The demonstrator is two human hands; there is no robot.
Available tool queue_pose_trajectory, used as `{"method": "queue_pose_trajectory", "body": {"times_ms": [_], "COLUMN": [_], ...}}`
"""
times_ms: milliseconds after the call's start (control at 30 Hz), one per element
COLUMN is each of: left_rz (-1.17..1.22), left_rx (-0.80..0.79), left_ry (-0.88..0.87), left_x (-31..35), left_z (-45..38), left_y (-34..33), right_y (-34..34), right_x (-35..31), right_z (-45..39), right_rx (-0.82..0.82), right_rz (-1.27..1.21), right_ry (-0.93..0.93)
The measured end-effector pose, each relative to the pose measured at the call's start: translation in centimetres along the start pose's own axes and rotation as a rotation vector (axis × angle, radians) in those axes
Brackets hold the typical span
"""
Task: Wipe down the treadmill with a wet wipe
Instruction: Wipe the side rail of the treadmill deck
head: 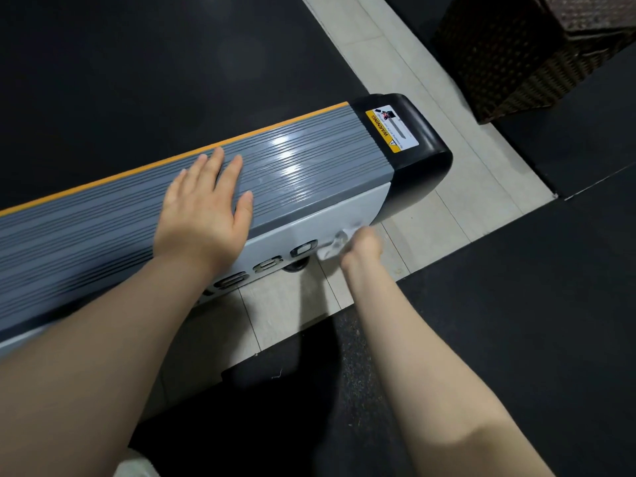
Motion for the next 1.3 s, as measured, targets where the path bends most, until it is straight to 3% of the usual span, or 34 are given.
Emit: {"method": "queue_pose_trajectory", "body": {"times_ms": [100, 200, 267, 333, 400, 467, 500, 533, 567, 700, 767, 867, 967, 1133, 1300], "left_rz": [0.002, -0.002, -0.005, -0.010, -0.006, -0.005, -0.006, -0.010, -0.014, -0.111, -0.157, -0.147, 0.001, 0.077, 0.032], "left_rx": [0.011, 0.012, 0.011, 0.010, 0.003, -0.007, -0.016, -0.028, -0.045, -0.152, -0.148, -0.112, -0.042, -0.138, -0.144], "left_ry": [-0.004, 0.001, -0.001, -0.003, 0.000, -0.002, -0.002, -0.003, -0.004, -0.017, -0.038, -0.118, -0.255, -0.489, -0.498], "left_x": [0.0, 0.0, 0.1, 0.2, 0.1, 0.2, 0.3, 0.3, 0.3, 0.4, 0.4, 1.3, 3.2, 7.8, 9.9], "left_z": [0.0, -0.1, 0.0, 0.0, 0.1, 0.1, 0.0, 0.0, 0.0, -0.5, -1.1, -3.1, -6.1, -10.5, -13.5], "left_y": [-0.1, 0.0, 0.0, 0.0, 0.1, 0.3, 0.3, 0.4, 0.5, 1.2, 1.6, 2.7, 3.0, 1.3, 1.2], "right_y": [-0.6, -1.1, -0.9, -0.1, 1.0, 2.1, 2.4, 2.6, 2.6, -0.6, -3.4, -5.0, -4.9, -5.3, -3.5], "right_x": [-3.1, -4.2, -3.2, -2.4, -1.6, -0.3, -0.2, -0.6, -1.6, -8.1, -9.9, -10.0, -9.4, -9.4, -13.1], "right_z": [1.6, 3.8, 3.9, 2.7, 1.2, -0.3, -0.1, 0.6, 1.9, 7.2, 6.1, 3.2, 3.0, 2.6, 0.8], "right_rx": [0.070, 0.080, 0.038, 0.063, 0.095, 0.004, -0.046, -0.074, -0.062, -0.149, -0.247, -0.239, -0.138, -0.061, 0.097], "right_rz": [0.072, 0.425, 0.599, 0.600, 0.497, 0.439, 0.495, 0.591, 0.685, 0.921, 1.190, 1.445, 1.462, 1.428, 1.447], "right_ry": [0.320, 0.797, 0.958, 0.897, 0.563, 0.229, 0.153, 0.166, 0.293, 1.058, 1.185, 1.173, 1.095, 1.079, 0.934]}}
Point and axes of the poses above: each hand's wrist, its own z-axis away from the middle knuckle, its own y-axis out of the back of the hand, x = y × z, the point moved 2 cm from there along -z, towards the middle knuckle, and after that the axes turned 13 degrees about -x, right-handed, at the moved point
